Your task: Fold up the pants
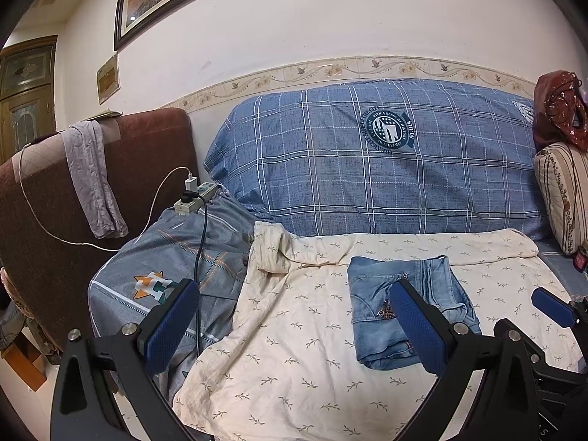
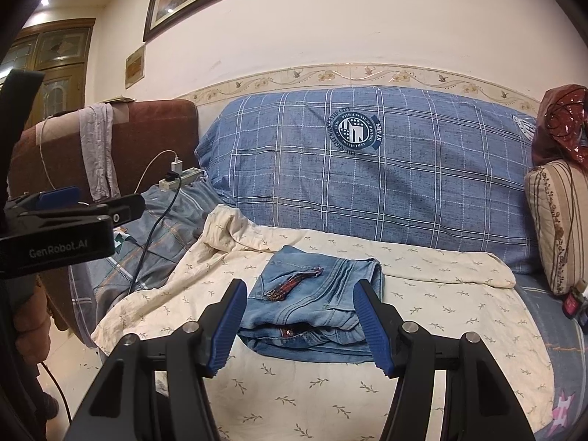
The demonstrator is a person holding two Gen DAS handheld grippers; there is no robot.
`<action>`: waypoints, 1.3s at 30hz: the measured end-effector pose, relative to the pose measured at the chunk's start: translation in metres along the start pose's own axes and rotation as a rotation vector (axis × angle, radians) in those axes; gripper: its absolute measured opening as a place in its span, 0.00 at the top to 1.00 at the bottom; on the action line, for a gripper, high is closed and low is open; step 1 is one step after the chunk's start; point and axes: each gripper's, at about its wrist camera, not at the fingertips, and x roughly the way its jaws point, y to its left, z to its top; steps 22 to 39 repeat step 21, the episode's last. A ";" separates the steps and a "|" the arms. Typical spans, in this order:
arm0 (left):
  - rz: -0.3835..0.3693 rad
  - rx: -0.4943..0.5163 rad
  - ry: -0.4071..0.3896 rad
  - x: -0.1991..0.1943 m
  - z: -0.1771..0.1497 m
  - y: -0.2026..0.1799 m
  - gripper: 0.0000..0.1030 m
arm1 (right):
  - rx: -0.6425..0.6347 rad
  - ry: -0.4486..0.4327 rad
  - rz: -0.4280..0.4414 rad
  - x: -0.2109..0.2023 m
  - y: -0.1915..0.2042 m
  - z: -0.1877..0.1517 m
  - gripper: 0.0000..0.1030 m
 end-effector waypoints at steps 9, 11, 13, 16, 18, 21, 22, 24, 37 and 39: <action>-0.017 0.002 -0.003 -0.004 0.000 0.000 0.00 | -0.002 -0.004 -0.001 -0.001 0.001 0.001 0.38; -0.019 0.001 -0.003 -0.004 0.001 0.000 0.00 | -0.002 -0.004 -0.001 -0.001 0.001 0.000 0.38; -0.025 -0.003 -0.002 -0.004 0.001 0.002 0.00 | -0.003 -0.004 -0.001 -0.001 0.001 0.001 0.38; -0.025 -0.007 -0.005 -0.004 0.002 0.002 0.00 | -0.002 -0.003 0.000 -0.001 0.001 0.001 0.38; -0.030 -0.008 -0.013 -0.004 0.001 0.003 0.00 | 0.000 -0.002 0.001 -0.001 0.001 0.001 0.38; -0.035 -0.002 -0.012 0.000 0.000 0.001 0.00 | 0.008 0.003 0.005 0.002 0.000 0.001 0.38; -0.035 -0.002 -0.012 0.000 0.000 0.001 0.00 | 0.008 0.003 0.005 0.002 0.000 0.001 0.38; -0.035 -0.002 -0.012 0.000 0.000 0.001 0.00 | 0.008 0.003 0.005 0.002 0.000 0.001 0.38; -0.035 -0.002 -0.012 0.000 0.000 0.001 0.00 | 0.008 0.003 0.005 0.002 0.000 0.001 0.38; -0.035 -0.002 -0.012 0.000 0.000 0.001 0.00 | 0.008 0.003 0.005 0.002 0.000 0.001 0.38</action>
